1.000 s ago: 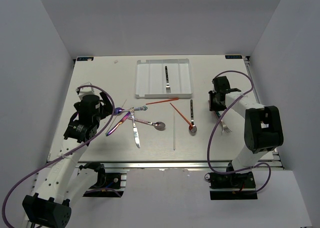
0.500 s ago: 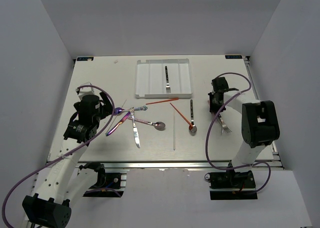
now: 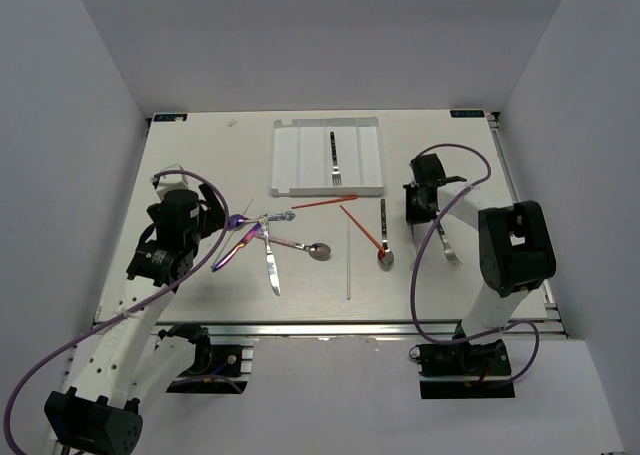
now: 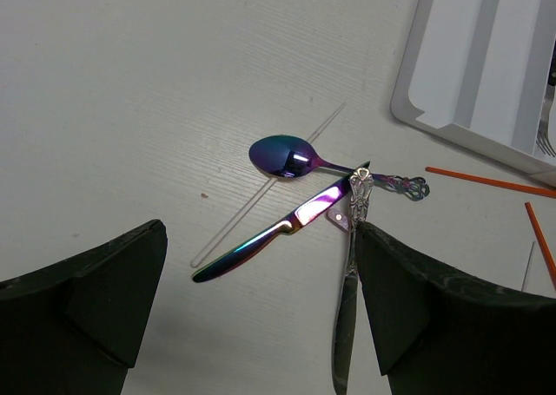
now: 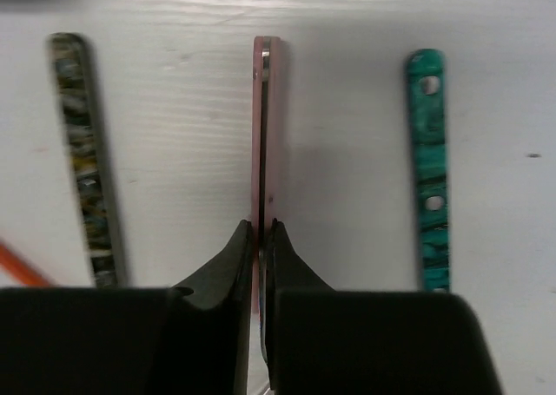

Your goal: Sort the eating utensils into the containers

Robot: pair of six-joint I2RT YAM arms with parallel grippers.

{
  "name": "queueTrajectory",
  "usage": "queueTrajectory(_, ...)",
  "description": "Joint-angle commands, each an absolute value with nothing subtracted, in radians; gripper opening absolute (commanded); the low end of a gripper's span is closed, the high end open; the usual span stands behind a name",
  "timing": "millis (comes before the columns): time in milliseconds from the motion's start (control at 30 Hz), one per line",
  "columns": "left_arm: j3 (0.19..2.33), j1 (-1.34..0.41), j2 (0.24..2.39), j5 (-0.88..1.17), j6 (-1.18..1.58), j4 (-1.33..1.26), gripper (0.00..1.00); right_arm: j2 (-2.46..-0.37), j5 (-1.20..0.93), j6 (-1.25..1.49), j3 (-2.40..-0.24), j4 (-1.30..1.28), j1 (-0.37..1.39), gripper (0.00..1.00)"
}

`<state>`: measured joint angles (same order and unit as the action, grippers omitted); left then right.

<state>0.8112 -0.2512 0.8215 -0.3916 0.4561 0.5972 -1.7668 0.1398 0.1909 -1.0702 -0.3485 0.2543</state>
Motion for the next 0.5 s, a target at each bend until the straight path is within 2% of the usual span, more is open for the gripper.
queueTrajectory(0,0.807,-0.252,0.793,-0.397,0.451,0.581,0.98,-1.666,0.022,0.270,-1.084,-0.304,0.271,0.00)
queueTrajectory(100,0.807,-0.252,0.781,-0.400,0.453,0.581,0.98,-1.595,-0.090,0.322,-1.133,-0.262,0.270,0.00)
queueTrajectory(133,0.805,-0.252,0.778,-0.402,0.453,0.581,0.98,-1.591,-0.188,0.340,-1.150,-0.236,0.271,0.00)
queueTrajectory(200,0.807,-0.252,0.778,-0.402,0.454,0.580,0.98,-1.638,-0.273,0.403,-1.205,-0.190,0.276,0.00)
queueTrajectory(267,0.807,-0.253,0.781,-0.402,0.454,0.581,0.98,-1.730,-0.322,0.432,-1.348,-0.207,0.302,0.00)
queueTrajectory(467,0.808,-0.252,0.808,-0.397,0.453,0.580,0.98,-1.961,-0.399,0.713,-1.485,0.210,0.334,0.00)
